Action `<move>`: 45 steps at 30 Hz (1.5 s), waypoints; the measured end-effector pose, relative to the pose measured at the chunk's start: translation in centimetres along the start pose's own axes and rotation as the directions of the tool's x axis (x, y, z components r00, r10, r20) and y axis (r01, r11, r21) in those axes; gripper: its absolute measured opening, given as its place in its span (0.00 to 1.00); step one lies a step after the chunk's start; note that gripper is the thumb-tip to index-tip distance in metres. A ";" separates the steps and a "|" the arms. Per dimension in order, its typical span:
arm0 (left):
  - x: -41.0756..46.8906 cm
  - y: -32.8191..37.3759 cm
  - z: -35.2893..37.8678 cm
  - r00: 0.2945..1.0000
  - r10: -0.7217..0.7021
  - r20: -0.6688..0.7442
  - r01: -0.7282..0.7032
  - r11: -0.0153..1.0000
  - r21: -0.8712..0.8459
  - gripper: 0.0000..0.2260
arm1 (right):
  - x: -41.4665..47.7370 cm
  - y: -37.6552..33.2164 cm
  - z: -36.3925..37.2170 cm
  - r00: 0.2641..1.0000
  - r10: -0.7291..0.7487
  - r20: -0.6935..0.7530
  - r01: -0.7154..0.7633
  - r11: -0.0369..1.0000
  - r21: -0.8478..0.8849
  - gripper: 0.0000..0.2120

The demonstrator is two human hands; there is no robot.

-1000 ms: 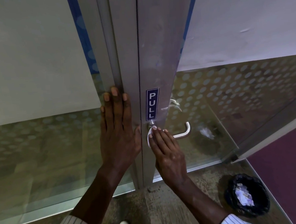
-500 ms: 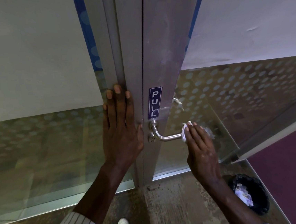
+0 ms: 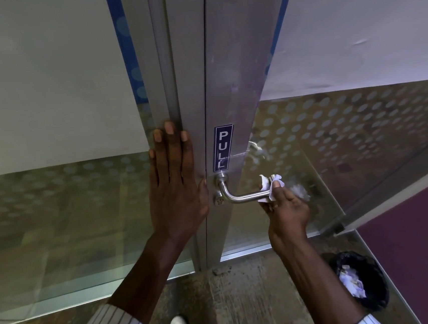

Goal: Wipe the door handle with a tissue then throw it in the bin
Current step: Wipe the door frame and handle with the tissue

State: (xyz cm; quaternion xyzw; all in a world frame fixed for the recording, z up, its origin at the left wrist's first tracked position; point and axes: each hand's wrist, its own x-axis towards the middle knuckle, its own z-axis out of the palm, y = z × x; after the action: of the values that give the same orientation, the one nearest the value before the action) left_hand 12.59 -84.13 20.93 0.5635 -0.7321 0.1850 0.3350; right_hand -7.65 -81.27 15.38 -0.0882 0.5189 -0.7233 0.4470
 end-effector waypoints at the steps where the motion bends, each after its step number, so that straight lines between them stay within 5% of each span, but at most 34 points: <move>1: 0.0 0.0 0.0 1.000 -0.002 0.002 0.002 1.000 -0.002 0.49 | -0.4 0.0 0.0 0.999 0.043 0.001 -0.043 0.999 0.021 0.13; 9: 0.0 0.1 0.3 1.000 -0.014 -0.001 0.014 1.000 0.005 0.47 | -3.0 1.9 0.2 0.932 0.268 0.244 -0.306 0.942 0.135 0.15; 17: -0.1 -0.3 0.5 1.000 -0.005 0.014 0.005 1.000 0.002 0.46 | -3.8 3.0 0.6 0.883 0.302 0.359 -0.404 0.880 0.251 0.18; 22: 0.0 -0.3 0.4 1.000 -0.001 0.017 0.001 1.000 0.007 0.46 | -1.8 0.9 -0.8 0.945 0.206 0.254 -0.254 0.951 0.174 0.15; 26: 0.0 -0.5 0.0 1.000 0.007 0.029 -0.007 1.000 0.011 0.47 | -0.4 0.8 -1.1 0.978 -0.122 0.166 0.144 0.981 -0.130 0.14; 28: 0.0 -0.4 -0.2 0.999 0.013 0.031 -0.013 1.000 0.010 0.47 | -0.4 1.2 -1.2 0.938 -0.285 0.196 0.343 0.839 -0.422 0.16; 30: 0.0 -0.4 -0.4 0.999 0.020 0.029 -0.020 1.000 0.005 0.46 | -0.5 1.8 -1.8 0.860 -0.425 0.281 0.494 0.558 -0.667 0.21; 34: 0.0 -0.5 -0.6 0.999 0.020 0.039 -0.020 1.000 0.000 0.47 | -1.1 3.2 -3.0 0.594 -0.521 0.614 0.748 0.076 -0.659 0.37; 37: -0.1 -0.6 -0.8 0.998 0.020 0.059 -0.021 1.000 0.003 0.47 | -1.9 3.8 -2.9 0.514 -0.464 0.721 0.732 -0.201 -0.651 0.40; 42: -0.1 -0.4 -1.0 0.997 0.013 0.077 -0.013 1.000 -0.007 0.47 | -4.0 5.4 -0.5 0.415 -0.407 0.814 0.744 -0.363 -0.561 0.37; 45: -0.1 -0.6 -1.3 0.996 0.021 0.084 -0.021 1.000 0.000 0.47 | -5.0 6.4 1.0 0.415 -0.433 0.800 0.710 -0.396 -0.582 0.33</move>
State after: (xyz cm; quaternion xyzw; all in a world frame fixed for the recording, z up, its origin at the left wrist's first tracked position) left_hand 13.49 -83.44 21.71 0.5634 -0.7513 0.1649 0.3016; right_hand -0.61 -78.63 12.23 -0.6887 0.6520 -0.2825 -0.1440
